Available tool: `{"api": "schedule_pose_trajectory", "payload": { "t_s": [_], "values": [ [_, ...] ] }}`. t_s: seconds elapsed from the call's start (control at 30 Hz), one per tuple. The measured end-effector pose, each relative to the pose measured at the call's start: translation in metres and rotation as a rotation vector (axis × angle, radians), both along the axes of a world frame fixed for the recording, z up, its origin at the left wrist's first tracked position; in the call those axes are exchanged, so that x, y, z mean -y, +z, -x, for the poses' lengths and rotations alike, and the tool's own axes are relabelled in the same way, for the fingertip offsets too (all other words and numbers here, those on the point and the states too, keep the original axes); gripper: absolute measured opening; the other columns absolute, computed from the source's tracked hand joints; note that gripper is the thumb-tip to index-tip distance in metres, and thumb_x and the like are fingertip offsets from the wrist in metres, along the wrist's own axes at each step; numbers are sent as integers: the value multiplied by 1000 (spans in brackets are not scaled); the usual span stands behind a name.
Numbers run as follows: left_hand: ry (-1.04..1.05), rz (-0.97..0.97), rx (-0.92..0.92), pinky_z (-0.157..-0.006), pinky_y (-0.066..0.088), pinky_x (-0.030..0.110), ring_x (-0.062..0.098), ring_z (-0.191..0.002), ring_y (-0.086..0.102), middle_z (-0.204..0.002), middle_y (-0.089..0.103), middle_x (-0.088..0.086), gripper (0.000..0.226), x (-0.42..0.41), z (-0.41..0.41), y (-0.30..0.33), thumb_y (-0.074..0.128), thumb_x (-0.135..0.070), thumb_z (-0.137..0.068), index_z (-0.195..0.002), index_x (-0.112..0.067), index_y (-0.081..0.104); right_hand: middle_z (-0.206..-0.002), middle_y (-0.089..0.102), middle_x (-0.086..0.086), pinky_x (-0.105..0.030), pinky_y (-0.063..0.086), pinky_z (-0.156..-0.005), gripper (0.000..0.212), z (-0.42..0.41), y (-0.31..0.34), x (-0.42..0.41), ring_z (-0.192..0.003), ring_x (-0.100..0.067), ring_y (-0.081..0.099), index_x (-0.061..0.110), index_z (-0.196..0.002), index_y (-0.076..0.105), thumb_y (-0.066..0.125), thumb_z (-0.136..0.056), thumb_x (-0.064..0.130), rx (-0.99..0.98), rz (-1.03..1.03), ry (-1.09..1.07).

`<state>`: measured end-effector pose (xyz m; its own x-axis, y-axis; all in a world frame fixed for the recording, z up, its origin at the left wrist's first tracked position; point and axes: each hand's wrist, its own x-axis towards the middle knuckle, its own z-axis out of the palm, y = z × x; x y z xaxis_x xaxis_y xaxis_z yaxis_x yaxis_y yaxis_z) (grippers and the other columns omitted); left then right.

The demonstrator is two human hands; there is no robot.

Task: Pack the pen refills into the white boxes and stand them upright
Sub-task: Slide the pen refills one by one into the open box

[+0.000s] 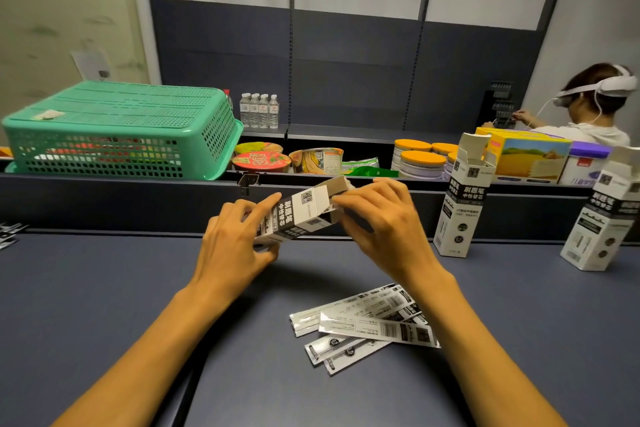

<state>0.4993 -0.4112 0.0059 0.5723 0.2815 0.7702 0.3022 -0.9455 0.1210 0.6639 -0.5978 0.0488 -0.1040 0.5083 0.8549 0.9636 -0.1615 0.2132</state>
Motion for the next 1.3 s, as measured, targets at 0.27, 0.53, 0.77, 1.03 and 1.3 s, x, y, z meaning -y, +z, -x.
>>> {"api": "schedule_pose_trajectory", "payload": {
  "t_s": [0.27,0.53,0.77,1.03,1.3],
  "values": [
    [-38,-7,-12,-69,43,34,21,-91,49,-104,56,3,83,3,-1,0,82,-25,-66,-141,-26,46,-97,72,1,-34,43,-83,18,3,-5,-4,-89,-21,59,16,-97,71,57,-90,24,28,37,15],
    [-37,4,0,-68,44,36,23,-90,49,-103,56,4,82,1,0,1,82,-24,-66,-141,-25,46,-103,71,-1,-33,46,-82,24,1,-1,2,-93,-21,62,14,-106,69,53,-92,25,-94,-3,43],
    [-49,-5,-17,-69,44,35,21,-92,49,-105,56,4,84,2,-1,0,82,-25,-67,-141,-26,44,-110,71,-4,-36,58,-59,31,7,-8,-4,-83,-24,71,15,-113,68,45,-95,26,-98,176,113],
    [-26,14,-8,-68,45,37,23,-89,49,-103,56,4,82,-4,0,0,81,-23,-66,-140,-25,46,-98,68,10,-25,55,-63,27,-12,3,17,-72,-2,60,22,-110,67,54,-91,36,-370,54,120],
    [-6,34,-5,-69,44,37,23,-89,49,-102,56,5,82,-9,2,1,81,-23,-65,-140,-24,47,-101,67,16,-30,52,-89,24,-41,-14,45,-93,2,60,35,-106,67,70,-83,42,-813,728,-24]
  ]
}}
